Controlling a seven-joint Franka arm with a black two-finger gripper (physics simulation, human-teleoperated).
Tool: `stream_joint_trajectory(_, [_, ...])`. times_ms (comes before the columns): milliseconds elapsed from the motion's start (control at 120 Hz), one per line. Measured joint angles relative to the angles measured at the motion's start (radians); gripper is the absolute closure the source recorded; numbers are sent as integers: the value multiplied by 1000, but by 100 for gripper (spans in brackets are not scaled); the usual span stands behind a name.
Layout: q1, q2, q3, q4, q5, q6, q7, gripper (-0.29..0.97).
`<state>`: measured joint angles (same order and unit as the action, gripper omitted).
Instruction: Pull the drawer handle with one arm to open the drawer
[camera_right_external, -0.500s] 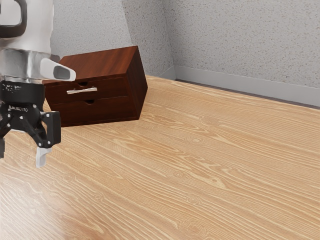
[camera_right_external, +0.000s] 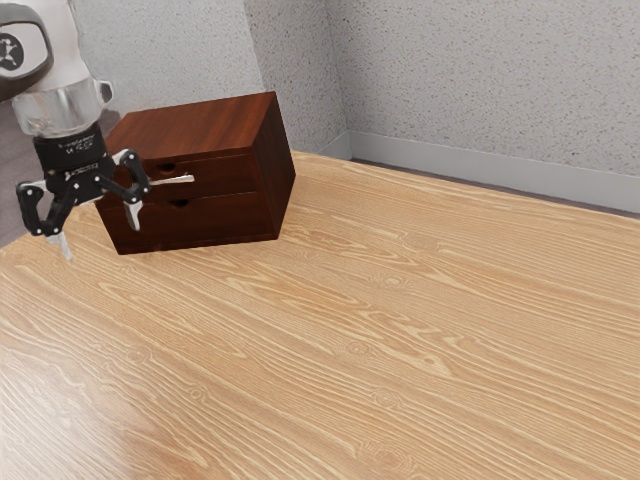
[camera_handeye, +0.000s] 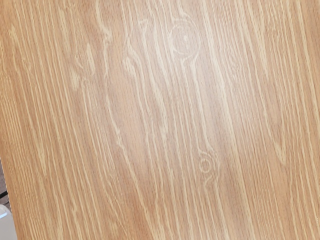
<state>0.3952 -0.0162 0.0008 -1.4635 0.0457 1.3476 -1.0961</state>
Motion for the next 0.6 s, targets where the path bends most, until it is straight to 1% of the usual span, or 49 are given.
stream_joint_trajectory(50, [100, 42, -45, 2, 4, 62, -45, 0])
stream_joint_trajectory(92, [244, 64, -152, 3, 7, 106, -79, 0])
stream_joint_trajectory(117, [312, 74, -200, 4, 9, 129, -98, 0])
stream_joint_trajectory(150, [369, 84, -237, 4, 11, 160, -123, 0])
stream_joint_trajectory(183, [399, 98, -256, 6, 19, 191, -147, 0])
stream_joint_trajectory(217, [398, 127, -267, 24, 37, 225, -170, 0])
stream_joint_trajectory(267, [350, 192, -273, 93, 59, 271, -203, 0])
stream_joint_trajectory(308, [314, 236, -269, 135, 72, 308, -228, 0])
stream_joint_trajectory(383, [293, 289, -248, 193, 86, 363, -269, 0])
stream_joint_trajectory(475, [269, 327, -211, 216, 91, 420, -323, 0])
stream_joint_trajectory(600, [261, 373, -195, 218, 95, 503, -396, 0])
